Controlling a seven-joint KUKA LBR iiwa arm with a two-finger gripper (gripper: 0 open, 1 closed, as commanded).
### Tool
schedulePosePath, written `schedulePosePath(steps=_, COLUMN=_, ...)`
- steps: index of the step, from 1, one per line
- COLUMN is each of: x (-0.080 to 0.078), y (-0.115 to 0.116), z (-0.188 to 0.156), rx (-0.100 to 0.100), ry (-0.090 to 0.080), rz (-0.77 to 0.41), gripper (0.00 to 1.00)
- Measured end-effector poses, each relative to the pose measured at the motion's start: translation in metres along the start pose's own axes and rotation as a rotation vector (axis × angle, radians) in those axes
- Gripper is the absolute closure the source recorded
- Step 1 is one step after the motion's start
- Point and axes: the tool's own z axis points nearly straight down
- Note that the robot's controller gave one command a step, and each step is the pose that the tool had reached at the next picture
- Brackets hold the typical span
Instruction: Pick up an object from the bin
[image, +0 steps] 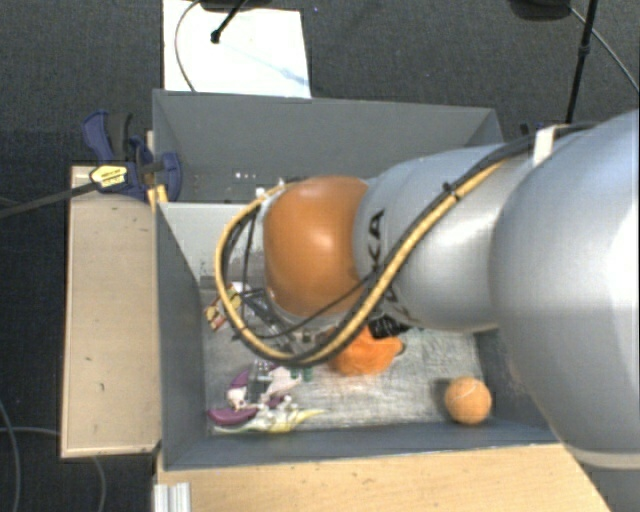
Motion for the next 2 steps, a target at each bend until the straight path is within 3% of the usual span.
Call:
schedulePosePath(steps=1, x=-0.009, y=-0.005, z=0.037, rx=-0.003, ry=-0.007, rz=-0.062, gripper=0.0)
schedulePosePath(steps=2, x=-0.017, y=-0.028, z=0.065, rx=-0.026, ry=-0.04, rz=-0.201, gripper=0.0)
